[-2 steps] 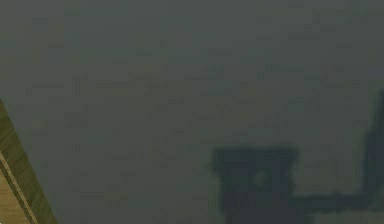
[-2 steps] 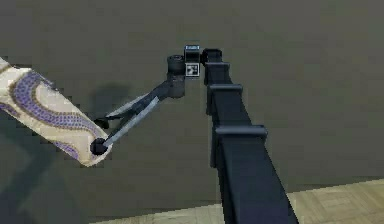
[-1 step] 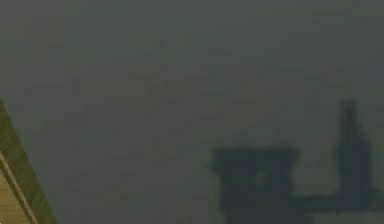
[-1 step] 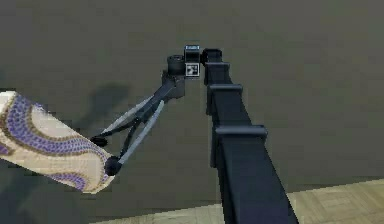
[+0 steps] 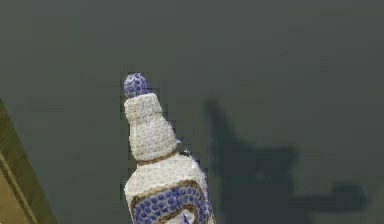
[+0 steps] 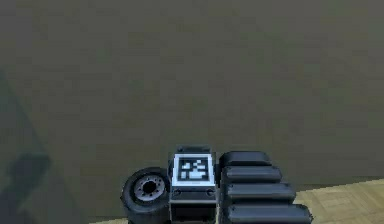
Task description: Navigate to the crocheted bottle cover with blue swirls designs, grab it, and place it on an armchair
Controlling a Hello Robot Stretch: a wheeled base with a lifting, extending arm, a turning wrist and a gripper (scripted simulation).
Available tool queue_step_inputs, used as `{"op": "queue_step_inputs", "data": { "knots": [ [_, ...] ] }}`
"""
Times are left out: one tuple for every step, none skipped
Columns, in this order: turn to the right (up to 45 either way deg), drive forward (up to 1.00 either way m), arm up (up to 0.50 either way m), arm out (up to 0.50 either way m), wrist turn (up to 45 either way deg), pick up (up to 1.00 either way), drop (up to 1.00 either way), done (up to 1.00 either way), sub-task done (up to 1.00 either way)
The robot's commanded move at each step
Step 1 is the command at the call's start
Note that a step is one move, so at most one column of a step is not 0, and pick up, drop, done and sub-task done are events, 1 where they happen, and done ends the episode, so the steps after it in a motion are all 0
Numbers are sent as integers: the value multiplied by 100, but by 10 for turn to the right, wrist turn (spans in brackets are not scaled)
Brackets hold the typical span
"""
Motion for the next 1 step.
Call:
{"op": "queue_step_inputs", "data": {
  "knots": [
    [-450, 0, 0, 0, 0, 0, 0, 0, 0]
  ]
}}
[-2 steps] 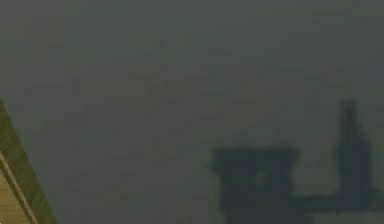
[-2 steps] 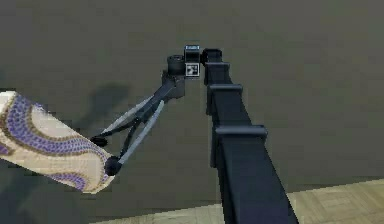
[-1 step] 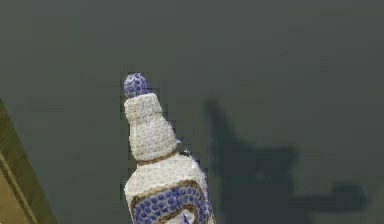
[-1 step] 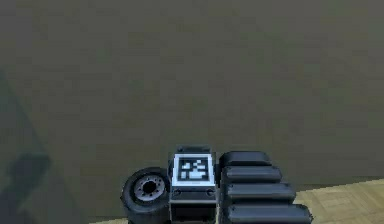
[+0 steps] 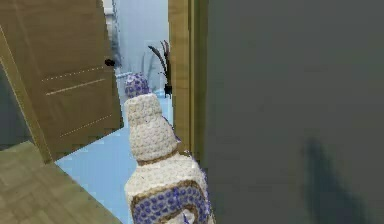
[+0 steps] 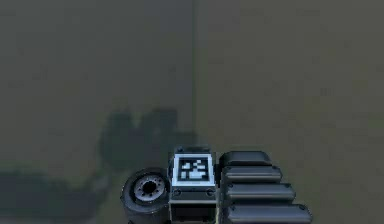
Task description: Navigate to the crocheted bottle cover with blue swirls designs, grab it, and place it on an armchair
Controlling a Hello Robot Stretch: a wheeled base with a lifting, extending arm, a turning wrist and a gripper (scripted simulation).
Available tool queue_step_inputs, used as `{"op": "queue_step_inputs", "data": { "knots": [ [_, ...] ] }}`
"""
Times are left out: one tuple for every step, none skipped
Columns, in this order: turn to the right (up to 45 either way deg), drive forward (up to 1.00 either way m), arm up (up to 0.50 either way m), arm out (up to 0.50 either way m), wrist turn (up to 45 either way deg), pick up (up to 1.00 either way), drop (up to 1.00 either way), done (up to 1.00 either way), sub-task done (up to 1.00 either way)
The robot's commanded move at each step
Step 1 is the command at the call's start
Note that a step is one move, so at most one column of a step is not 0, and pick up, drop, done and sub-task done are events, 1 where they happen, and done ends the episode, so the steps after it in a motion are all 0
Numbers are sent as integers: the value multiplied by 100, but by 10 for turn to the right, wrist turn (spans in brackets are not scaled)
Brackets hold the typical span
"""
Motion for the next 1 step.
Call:
{"op": "queue_step_inputs", "data": {
  "knots": [
    [-450, 0, 0, 0, 0, 0, 0, 0, 0]
  ]
}}
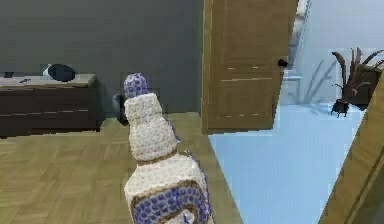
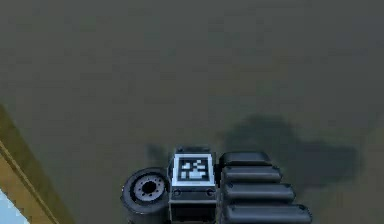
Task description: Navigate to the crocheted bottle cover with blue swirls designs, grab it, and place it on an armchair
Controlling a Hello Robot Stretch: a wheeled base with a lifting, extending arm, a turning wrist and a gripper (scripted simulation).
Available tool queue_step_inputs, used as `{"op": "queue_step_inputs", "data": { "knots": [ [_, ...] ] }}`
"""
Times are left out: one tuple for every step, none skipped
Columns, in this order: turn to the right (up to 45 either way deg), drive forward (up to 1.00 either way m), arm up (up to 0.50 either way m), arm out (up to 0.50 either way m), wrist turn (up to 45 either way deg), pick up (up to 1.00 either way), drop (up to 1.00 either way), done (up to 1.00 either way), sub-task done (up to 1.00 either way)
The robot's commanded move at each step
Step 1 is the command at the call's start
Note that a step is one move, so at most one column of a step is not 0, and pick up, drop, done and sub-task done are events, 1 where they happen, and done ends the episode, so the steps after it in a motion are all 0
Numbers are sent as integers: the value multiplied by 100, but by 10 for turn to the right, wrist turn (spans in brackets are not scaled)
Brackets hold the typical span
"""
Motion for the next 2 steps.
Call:
{"op": "queue_step_inputs", "data": {
  "knots": [
    [-210, 0, 0, 0, 0, 0, 0, 0, 0],
    [0, 60, 0, 0, 0, 0, 0, 0, 0]
  ]
}}
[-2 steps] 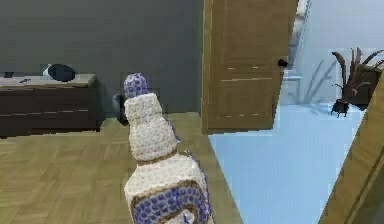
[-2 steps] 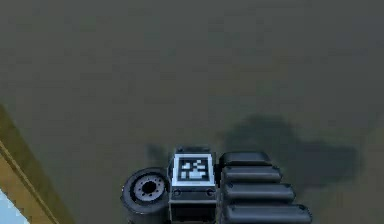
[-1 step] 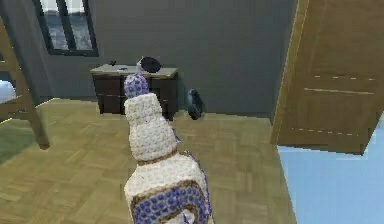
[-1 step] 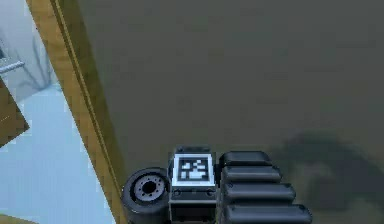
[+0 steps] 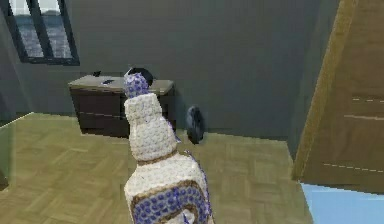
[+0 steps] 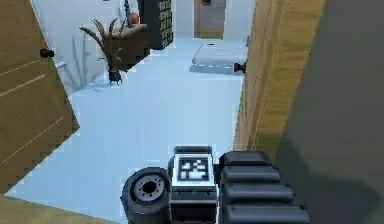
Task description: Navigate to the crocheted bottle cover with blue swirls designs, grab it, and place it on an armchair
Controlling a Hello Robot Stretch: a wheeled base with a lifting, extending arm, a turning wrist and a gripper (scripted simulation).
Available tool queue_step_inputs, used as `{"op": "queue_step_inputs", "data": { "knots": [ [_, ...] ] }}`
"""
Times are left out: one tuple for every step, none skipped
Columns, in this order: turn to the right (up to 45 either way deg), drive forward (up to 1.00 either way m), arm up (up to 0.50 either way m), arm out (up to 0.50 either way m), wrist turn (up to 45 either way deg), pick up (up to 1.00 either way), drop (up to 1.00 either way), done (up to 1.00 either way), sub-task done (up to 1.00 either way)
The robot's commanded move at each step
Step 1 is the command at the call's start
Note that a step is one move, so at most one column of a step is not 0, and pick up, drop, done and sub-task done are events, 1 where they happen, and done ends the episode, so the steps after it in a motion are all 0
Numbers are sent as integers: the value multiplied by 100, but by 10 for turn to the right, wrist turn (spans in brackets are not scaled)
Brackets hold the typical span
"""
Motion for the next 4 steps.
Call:
{"op": "queue_step_inputs", "data": {
  "knots": [
    [450, 0, 0, 0, 0, 0, 0, 0, 0],
    [60, 0, 0, 0, 0, 0, 0, 0, 0],
    [0, 50, 0, 0, 0, 0, 0, 0, 0],
    [240, 0, 0, 0, 0, 0, 0, 0, 0]
  ]
}}
